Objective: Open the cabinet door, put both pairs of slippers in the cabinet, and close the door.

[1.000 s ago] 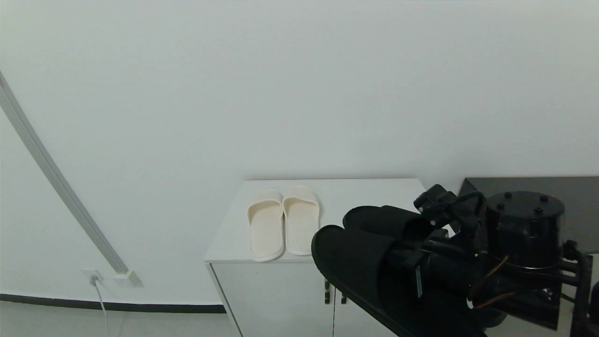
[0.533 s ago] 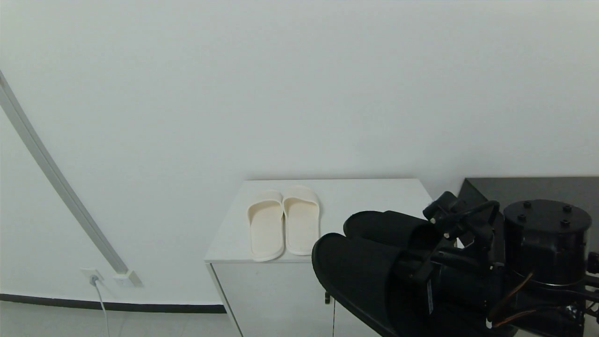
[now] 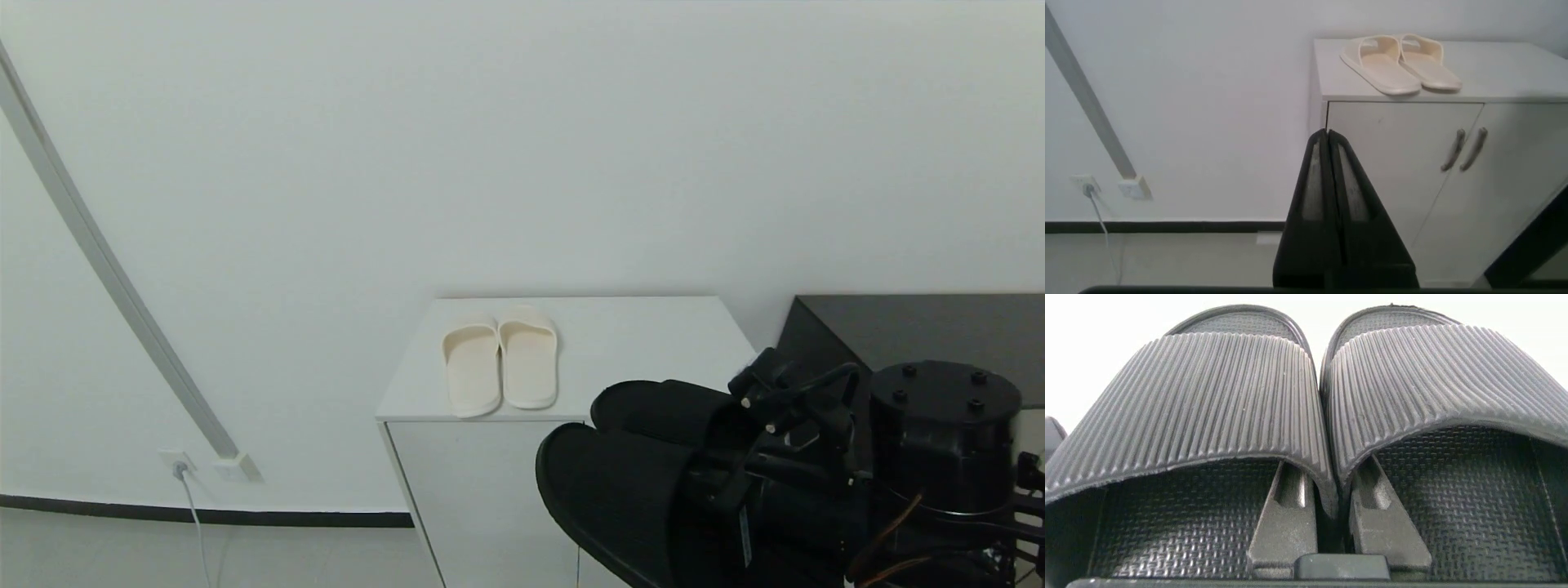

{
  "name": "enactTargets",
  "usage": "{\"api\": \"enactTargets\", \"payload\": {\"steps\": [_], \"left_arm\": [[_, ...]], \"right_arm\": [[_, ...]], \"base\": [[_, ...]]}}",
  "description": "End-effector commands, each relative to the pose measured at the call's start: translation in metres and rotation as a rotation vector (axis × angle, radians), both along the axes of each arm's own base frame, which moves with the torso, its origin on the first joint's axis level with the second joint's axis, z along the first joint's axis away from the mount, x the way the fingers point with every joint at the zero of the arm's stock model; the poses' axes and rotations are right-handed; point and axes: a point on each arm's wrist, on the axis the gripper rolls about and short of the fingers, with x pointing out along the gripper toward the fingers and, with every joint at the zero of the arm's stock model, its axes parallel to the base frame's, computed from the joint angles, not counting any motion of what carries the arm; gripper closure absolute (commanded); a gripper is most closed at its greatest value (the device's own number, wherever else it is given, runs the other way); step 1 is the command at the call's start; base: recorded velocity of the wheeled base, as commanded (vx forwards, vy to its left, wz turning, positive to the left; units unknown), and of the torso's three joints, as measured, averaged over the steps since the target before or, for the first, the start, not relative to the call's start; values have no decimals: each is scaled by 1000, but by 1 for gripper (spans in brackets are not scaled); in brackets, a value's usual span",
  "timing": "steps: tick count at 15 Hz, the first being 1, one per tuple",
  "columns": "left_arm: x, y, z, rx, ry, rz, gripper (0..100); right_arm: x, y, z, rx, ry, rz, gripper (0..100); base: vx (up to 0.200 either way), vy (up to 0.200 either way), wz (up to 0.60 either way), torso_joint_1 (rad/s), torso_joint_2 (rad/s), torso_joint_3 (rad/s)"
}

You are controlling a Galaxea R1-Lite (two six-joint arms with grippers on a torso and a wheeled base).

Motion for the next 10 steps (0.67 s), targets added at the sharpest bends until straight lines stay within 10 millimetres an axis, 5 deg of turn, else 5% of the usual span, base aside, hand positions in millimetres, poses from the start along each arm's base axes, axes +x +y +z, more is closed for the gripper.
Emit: {"api": "enactTargets", "payload": {"steps": [1, 10], "left_arm": [[0, 0, 0, 0, 0, 2, 100], [0, 0, 0, -2, 0, 2, 100]], "right_arm": [[0, 0, -1, -2, 2, 1, 100], [-2, -3, -5, -12, 0, 5, 100]], "base": [[-200, 0, 0, -2, 2, -7], [-22, 0, 0, 1, 0, 1]]}}
